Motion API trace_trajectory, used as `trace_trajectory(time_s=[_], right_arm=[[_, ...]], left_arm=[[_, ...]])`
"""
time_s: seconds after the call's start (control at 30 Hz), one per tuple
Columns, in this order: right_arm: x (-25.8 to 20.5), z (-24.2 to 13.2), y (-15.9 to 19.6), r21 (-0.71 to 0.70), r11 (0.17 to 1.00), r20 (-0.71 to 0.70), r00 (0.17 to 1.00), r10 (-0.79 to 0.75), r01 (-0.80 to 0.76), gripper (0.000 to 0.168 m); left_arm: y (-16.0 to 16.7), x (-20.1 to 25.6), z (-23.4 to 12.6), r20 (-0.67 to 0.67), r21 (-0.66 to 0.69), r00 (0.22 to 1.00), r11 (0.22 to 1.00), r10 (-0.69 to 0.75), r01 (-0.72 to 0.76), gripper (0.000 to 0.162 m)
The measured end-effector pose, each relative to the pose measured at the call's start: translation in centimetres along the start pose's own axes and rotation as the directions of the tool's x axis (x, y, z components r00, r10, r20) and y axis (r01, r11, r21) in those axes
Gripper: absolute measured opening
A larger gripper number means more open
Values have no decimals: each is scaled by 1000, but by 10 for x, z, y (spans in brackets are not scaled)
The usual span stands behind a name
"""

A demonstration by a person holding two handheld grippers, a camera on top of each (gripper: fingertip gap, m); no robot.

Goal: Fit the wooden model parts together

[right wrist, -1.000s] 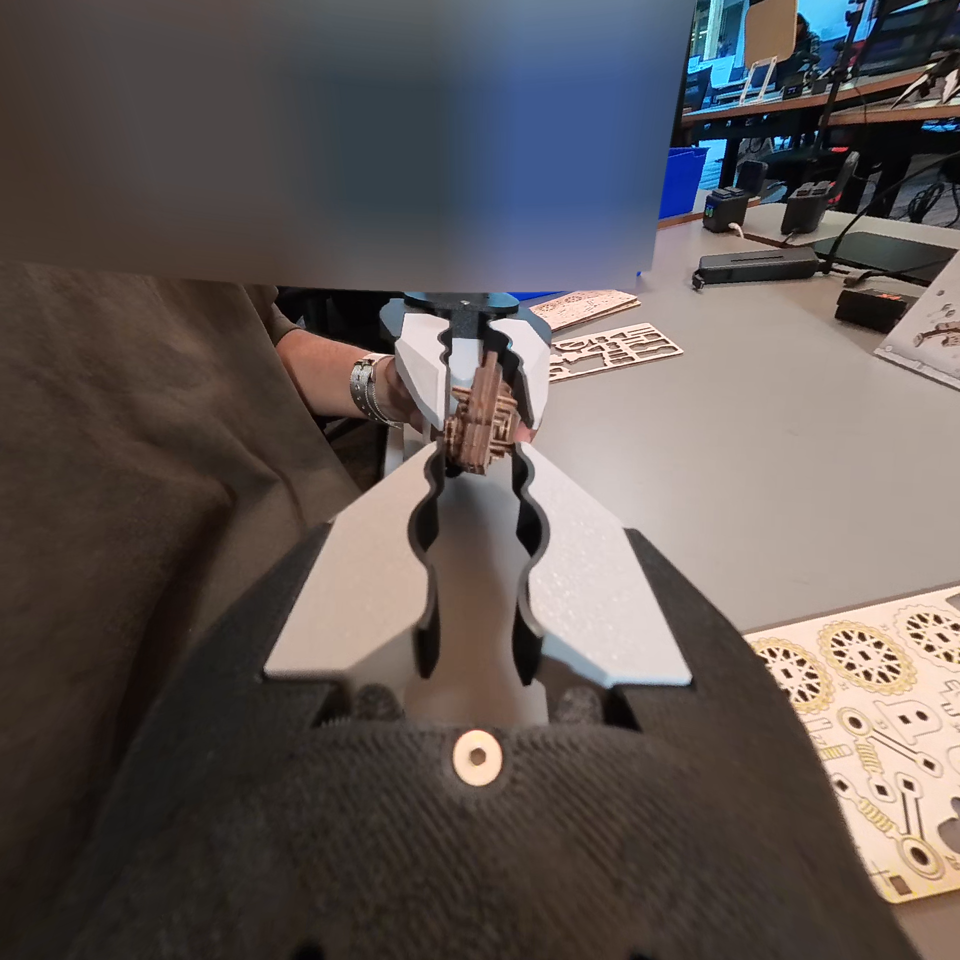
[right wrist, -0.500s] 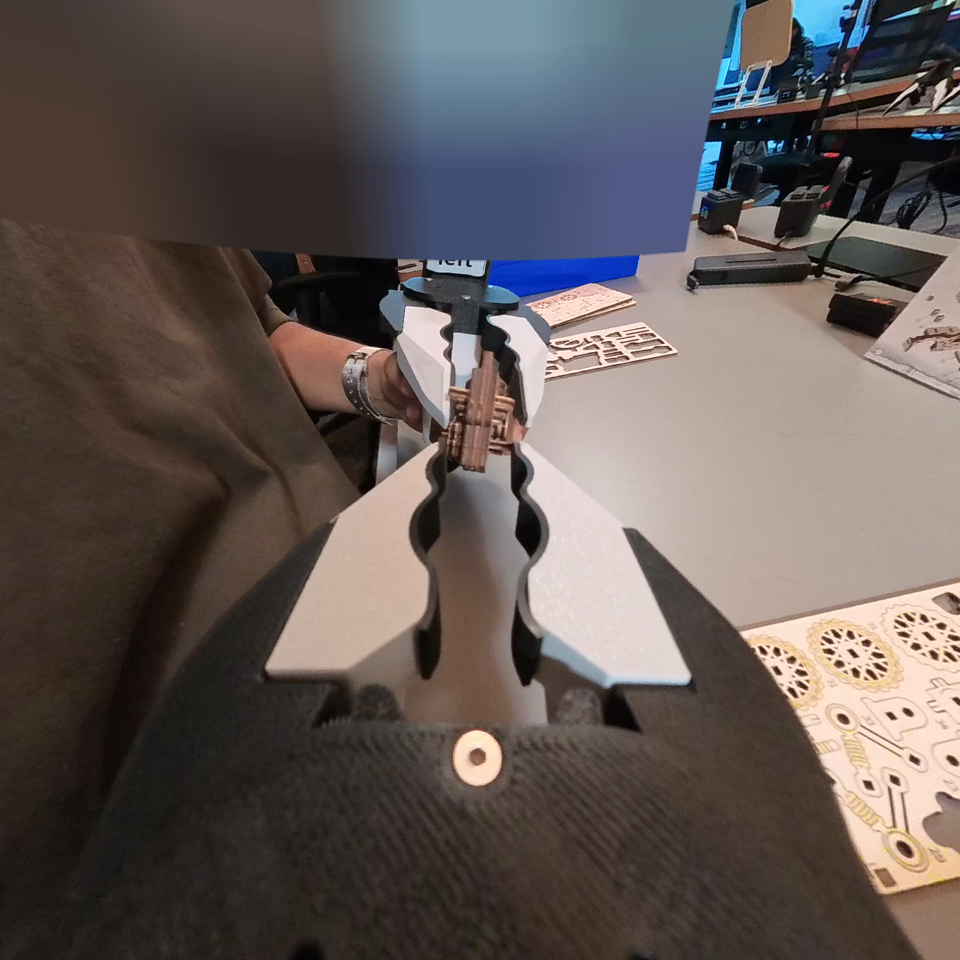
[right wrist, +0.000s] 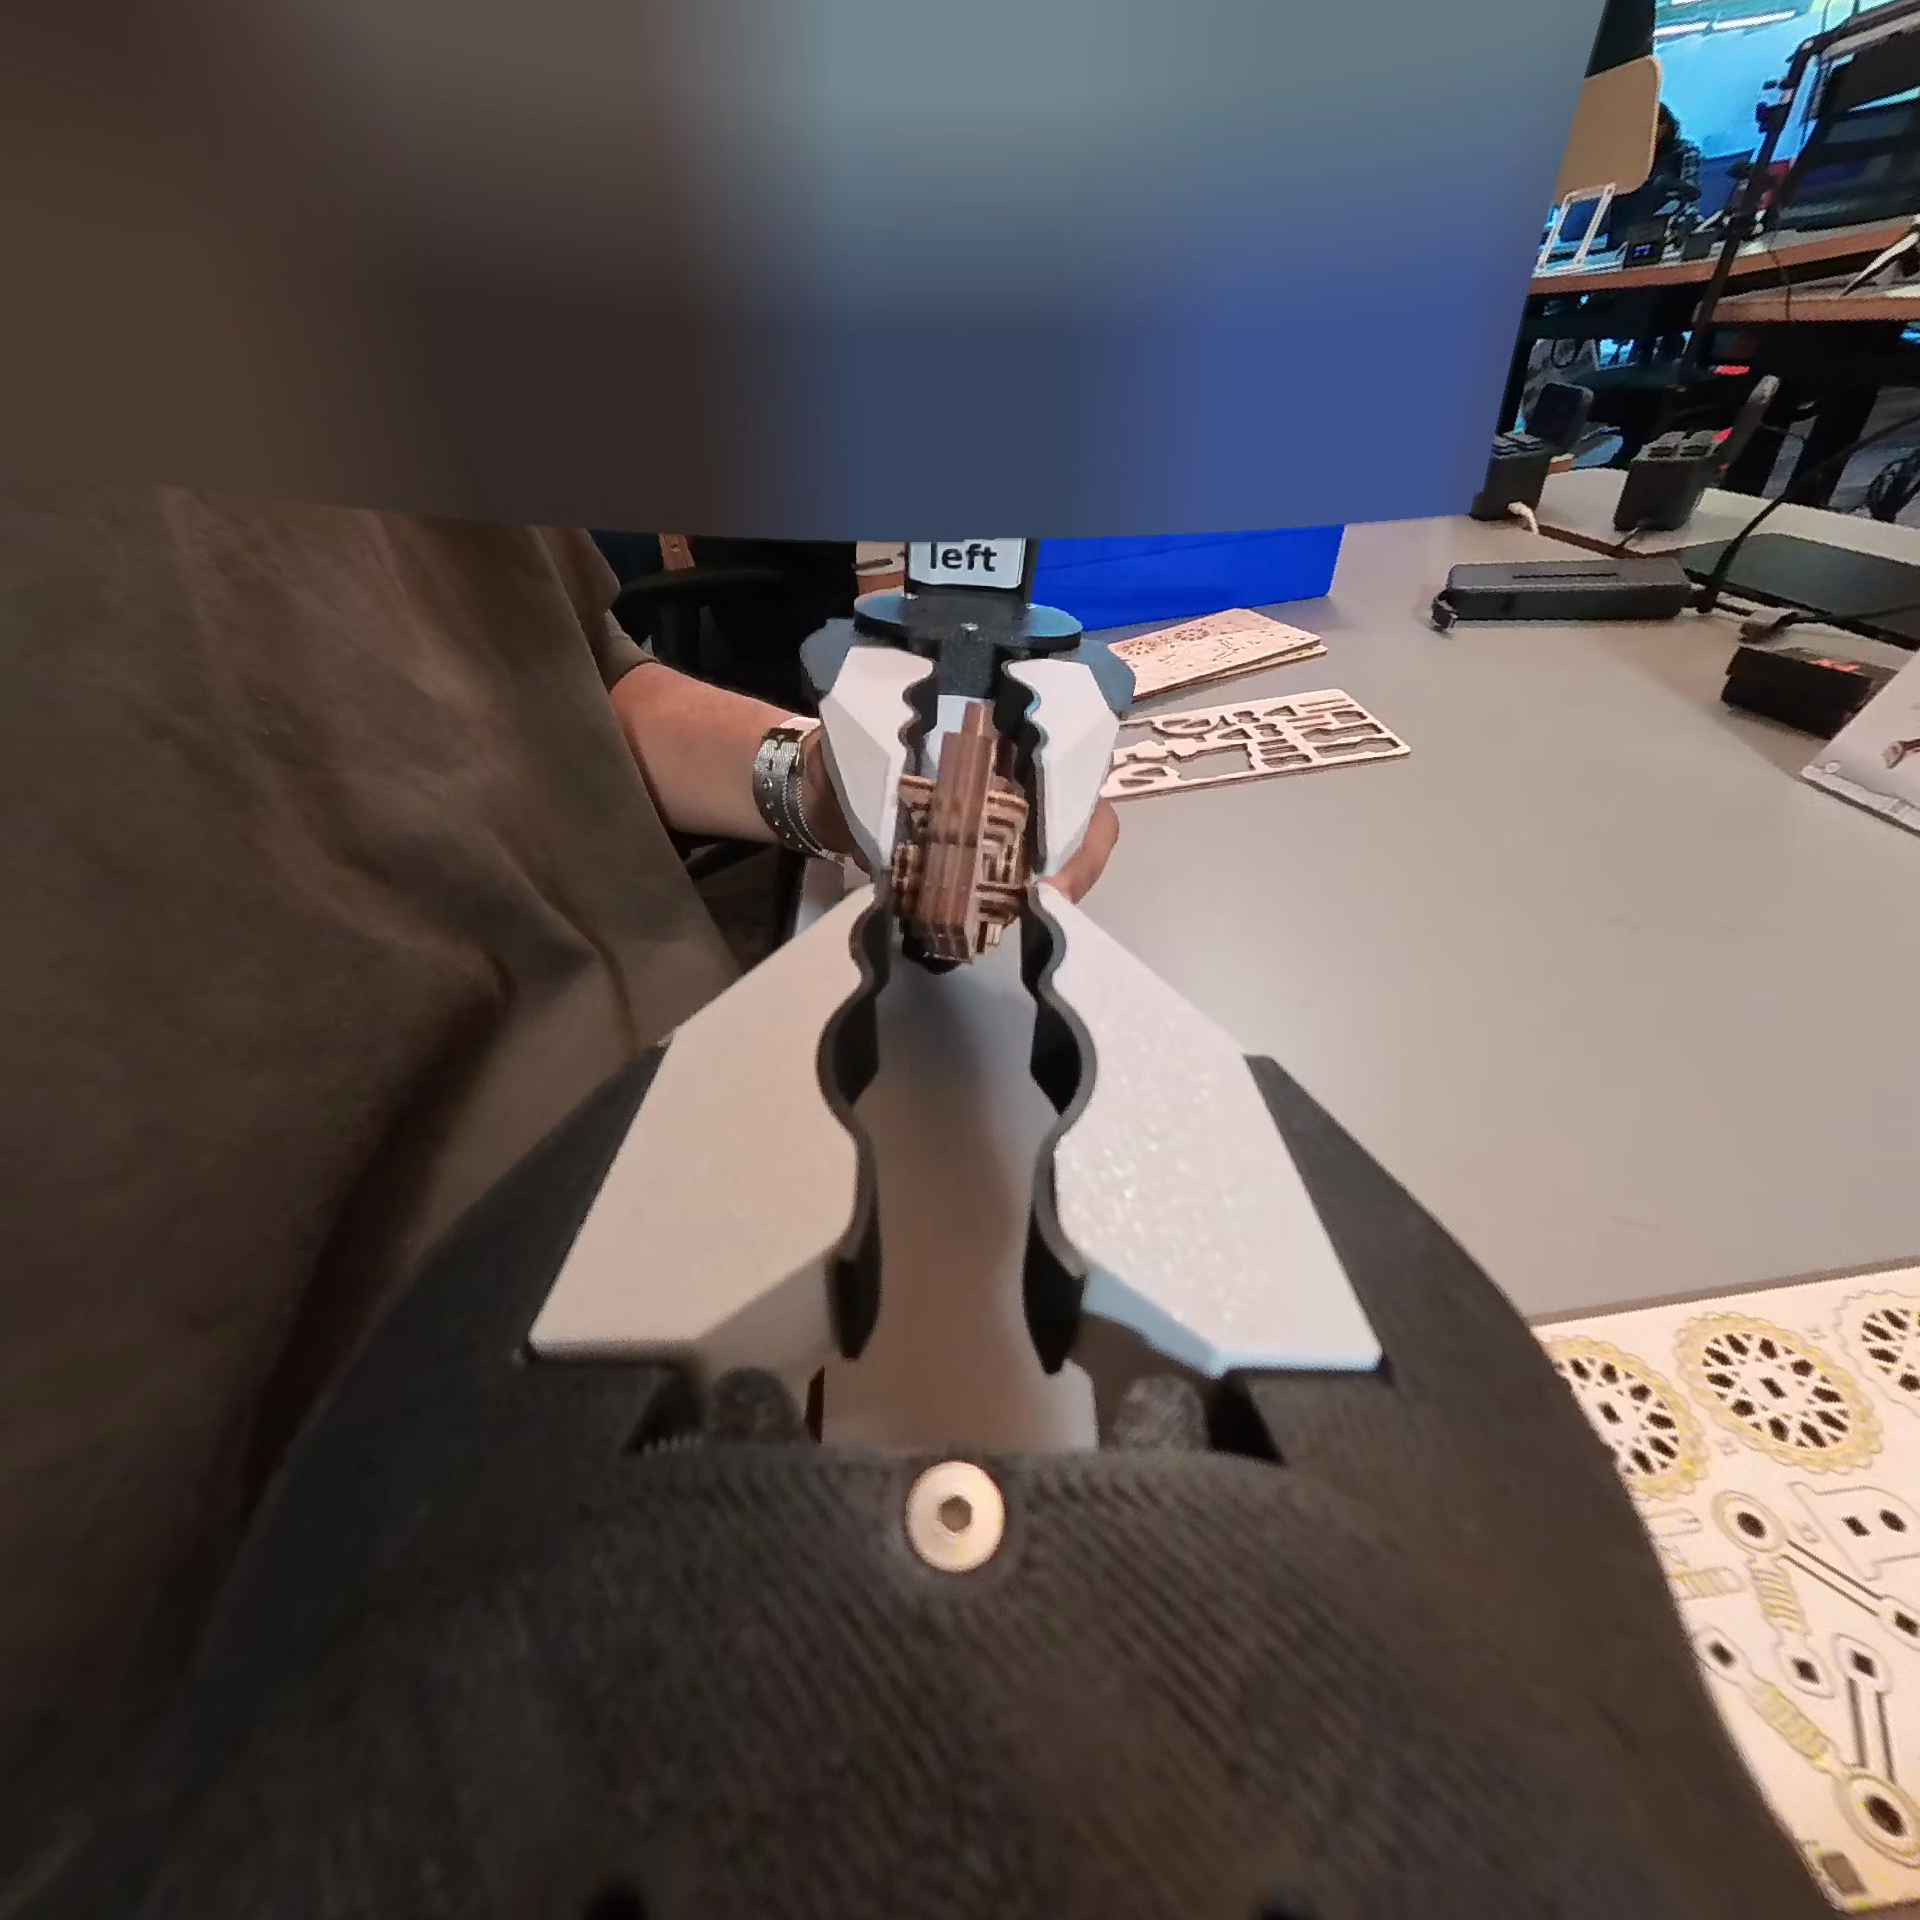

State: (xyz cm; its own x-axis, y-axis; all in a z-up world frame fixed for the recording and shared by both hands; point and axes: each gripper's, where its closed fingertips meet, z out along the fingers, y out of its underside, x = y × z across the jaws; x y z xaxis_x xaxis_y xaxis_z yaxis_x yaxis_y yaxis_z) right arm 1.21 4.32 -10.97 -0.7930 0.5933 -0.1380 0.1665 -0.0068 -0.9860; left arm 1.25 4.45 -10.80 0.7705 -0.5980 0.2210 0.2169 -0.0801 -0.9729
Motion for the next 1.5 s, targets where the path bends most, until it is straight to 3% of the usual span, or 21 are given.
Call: trace_trajectory(time_s=[0.1, 0.2, 0.33, 0.4, 0.57, 0.7, 0.8, 1.03, 1.17, 1.3, 1.5], right_arm=[[4, -1, 0, 8, 1000, -10, 1000, 16, -16, 24], [22, -10, 4, -8, 999, -81, 996, 36, -37, 42], [59, -35, 9, -4, 994, -238, 965, 107, -111, 42], [80, -48, 26, -82, 984, -348, 930, 122, -160, 37], [94, -55, 81, -345, 901, -441, 893, 92, -264, 29], [94, -52, 109, -483, 830, -463, 886, 28, -279, 25], [95, -52, 119, -533, 798, -471, 882, -3, -282, 25], [91, -46, 120, -502, 806, -453, 889, 65, -315, 15], [82, -35, 93, -427, 876, -382, 923, 48, -223, 12], [51, -18, 57, -347, 938, -227, 969, -97, 12, 12], [35, -2, 69, -543, 797, -160, 900, -406, 263, 12]], left_arm=[[-2, -2, -1, 10, 13, 1000, 1000, -1, 1, 24], [1, -12, -2, 61, -8, 998, 1000, -15, 16, 24], [6, -34, -6, 153, -7, 981, 992, -120, 122, 24], [11, -50, -10, 210, 8, 952, 974, -221, 225, 23], [14, -76, -24, 180, 154, 816, 835, -550, 529, 23], [26, -89, -31, 184, 190, 710, 733, -680, 653, 23], [34, -93, -31, 186, 192, 657, 683, -730, 705, 23], [46, -93, -28, 171, 170, 573, 597, -801, 784, 23], [53, -86, -22, 179, 104, 572, 593, -801, 798, 23], [64, -76, -15, 203, 11, 582, 596, -787, 803, 23], [78, -64, -7, 227, -102, 589, 583, -775, 806, 24]])
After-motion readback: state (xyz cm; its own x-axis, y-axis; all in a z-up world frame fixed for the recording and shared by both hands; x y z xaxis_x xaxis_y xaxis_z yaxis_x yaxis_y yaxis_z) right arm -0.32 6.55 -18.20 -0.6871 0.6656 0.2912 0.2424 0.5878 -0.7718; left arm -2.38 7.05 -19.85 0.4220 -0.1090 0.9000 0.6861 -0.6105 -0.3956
